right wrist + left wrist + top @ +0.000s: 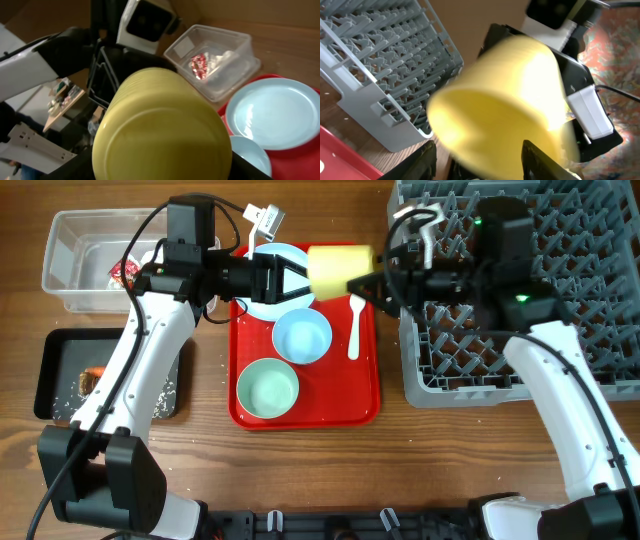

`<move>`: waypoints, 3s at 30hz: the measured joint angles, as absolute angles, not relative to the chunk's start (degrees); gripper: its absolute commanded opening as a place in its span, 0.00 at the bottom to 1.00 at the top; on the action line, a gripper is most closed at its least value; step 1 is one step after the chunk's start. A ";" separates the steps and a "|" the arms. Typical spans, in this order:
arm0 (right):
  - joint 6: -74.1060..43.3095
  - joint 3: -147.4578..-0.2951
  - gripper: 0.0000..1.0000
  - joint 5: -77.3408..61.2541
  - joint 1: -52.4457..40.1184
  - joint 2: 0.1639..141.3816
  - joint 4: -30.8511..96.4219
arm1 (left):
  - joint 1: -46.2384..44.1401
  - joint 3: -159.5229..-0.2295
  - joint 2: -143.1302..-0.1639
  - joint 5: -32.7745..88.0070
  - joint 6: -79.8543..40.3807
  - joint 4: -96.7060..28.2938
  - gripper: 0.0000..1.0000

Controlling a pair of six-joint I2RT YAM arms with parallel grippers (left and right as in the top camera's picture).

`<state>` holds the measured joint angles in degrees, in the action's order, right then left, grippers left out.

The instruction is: Sort waste into correct bins and load items into the dishwasher rack

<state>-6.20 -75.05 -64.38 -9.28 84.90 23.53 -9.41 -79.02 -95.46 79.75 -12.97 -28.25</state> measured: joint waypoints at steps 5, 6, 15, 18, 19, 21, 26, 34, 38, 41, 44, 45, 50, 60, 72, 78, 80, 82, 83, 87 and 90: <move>-5.08 -75.07 0.49 -63.42 -2.79 84.97 28.12 | -9.43 -79.02 -95.46 79.31 -12.97 -28.27 0.57; -4.67 -75.07 0.48 -63.13 -0.99 84.97 29.21 | -9.43 -79.05 -95.44 79.31 -12.97 -28.23 0.57; -3.14 -75.07 0.48 -44.86 2.28 84.95 40.84 | -9.43 -79.05 -95.46 74.63 -12.97 -31.00 0.60; -3.20 -75.09 0.48 -33.12 2.37 84.86 46.33 | -9.43 -79.05 -95.44 68.79 -12.95 -34.79 0.62; -3.40 -75.09 0.48 -30.17 2.37 84.84 47.64 | -9.43 -79.05 -95.46 65.58 -12.95 -36.38 0.63; -3.84 -75.09 0.48 -23.27 2.37 84.66 51.72 | -9.41 -79.05 -95.44 59.81 -12.97 -38.89 0.64; -5.37 -75.09 0.52 -13.32 2.37 83.96 57.04 | -9.43 -79.05 -95.44 48.23 -12.93 -42.04 0.65; -5.13 -75.09 0.79 -13.08 2.37 83.92 56.45 | -9.43 -79.05 -95.46 39.38 -12.99 -42.68 0.73; -4.91 -75.09 0.80 -13.93 2.37 83.92 55.11 | -10.63 -79.05 -95.66 35.03 -12.93 -41.58 0.73; -4.91 -75.09 0.81 -14.83 2.37 83.90 54.22 | -14.22 -79.05 -95.70 28.82 -12.93 -38.46 0.74; -4.91 -75.09 0.82 -15.46 2.37 83.90 53.47 | -18.92 -79.26 -95.79 21.08 -13.41 -35.16 0.78; -4.91 -75.09 0.83 -15.75 2.37 83.90 53.45 | -20.14 -79.90 -96.14 18.81 -13.47 -35.14 0.80; -4.91 -75.09 0.86 -16.71 2.37 83.90 53.47 | -23.22 -95.29 -104.88 9.61 -12.75 -40.25 0.83; -4.91 -75.09 0.88 -16.95 2.37 83.77 54.22 | -22.50 -138.96 -135.87 4.12 11.14 -52.27 0.99; -4.91 -75.09 0.88 -16.95 2.37 83.77 54.65 | -22.76 -138.98 -147.37 4.12 16.47 -48.31 0.95; -4.89 -75.09 0.88 -16.95 2.37 83.77 54.65 | -23.86 -138.98 -147.55 4.38 16.53 -49.34 0.84; -4.86 -75.09 0.88 -16.93 2.37 83.77 54.65 | -24.38 -138.98 -147.55 4.34 16.84 -50.92 0.80; -4.60 -75.09 0.88 -16.93 2.37 83.77 54.65 | -24.80 -138.98 -147.55 4.08 16.91 -52.99 0.79; -4.43 -75.09 0.88 -16.93 2.37 83.77 54.65 | -24.97 -138.98 -147.55 3.88 16.88 -53.74 0.78; -4.23 -75.09 0.88 -16.93 2.37 83.77 54.63 | -25.06 -138.98 -147.55 3.05 16.88 -57.36 0.73; -4.23 -75.09 0.88 -16.93 2.37 83.77 54.61 | -25.02 -138.98 -147.44 2.81 16.88 -59.44 0.72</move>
